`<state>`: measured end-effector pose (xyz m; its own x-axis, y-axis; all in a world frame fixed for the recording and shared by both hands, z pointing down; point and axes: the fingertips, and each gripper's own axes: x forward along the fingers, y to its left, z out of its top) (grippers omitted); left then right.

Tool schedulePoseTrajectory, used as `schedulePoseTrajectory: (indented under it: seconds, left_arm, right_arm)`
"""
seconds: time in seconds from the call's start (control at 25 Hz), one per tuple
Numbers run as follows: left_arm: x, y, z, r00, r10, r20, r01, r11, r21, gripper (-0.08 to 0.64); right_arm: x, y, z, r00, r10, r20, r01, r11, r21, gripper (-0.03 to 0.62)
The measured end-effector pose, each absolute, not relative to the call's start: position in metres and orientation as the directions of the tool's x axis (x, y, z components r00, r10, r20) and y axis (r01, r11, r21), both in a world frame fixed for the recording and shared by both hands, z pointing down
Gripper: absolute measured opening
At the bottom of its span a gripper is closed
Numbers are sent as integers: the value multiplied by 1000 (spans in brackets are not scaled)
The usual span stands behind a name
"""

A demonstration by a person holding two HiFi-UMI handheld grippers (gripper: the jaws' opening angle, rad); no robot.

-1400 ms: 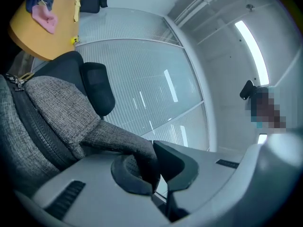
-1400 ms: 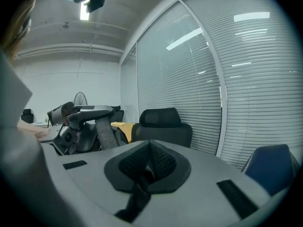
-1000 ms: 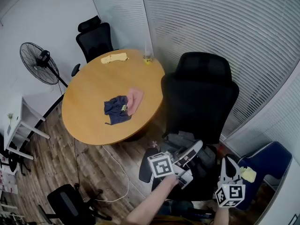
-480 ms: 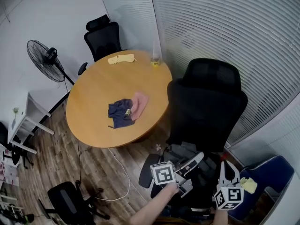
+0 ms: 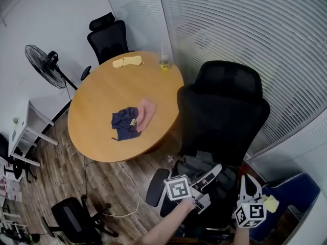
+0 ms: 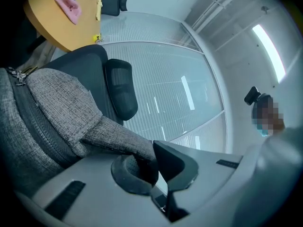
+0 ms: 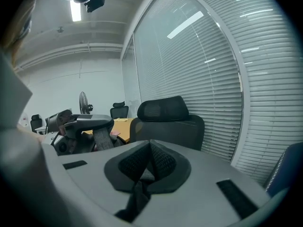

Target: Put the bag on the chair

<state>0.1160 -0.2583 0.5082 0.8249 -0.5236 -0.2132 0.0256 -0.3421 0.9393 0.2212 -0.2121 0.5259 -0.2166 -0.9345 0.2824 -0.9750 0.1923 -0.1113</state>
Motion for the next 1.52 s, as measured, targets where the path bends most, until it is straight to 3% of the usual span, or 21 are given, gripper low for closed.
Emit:
schedulePoseTrajectory:
  seconds: [0.64,1.52]
  left_arm:
    - [153,-287,546,812,-556,-177,65,-216,974,31]
    - [132,-337,578,760,-627,-172,64,-191,980,32]
  right_arm:
    - [250,-254,548,-242,-918,313,-969,212,-128,12]
    - [252,-285,566,-282,-891,357,-958,242,-153,12]
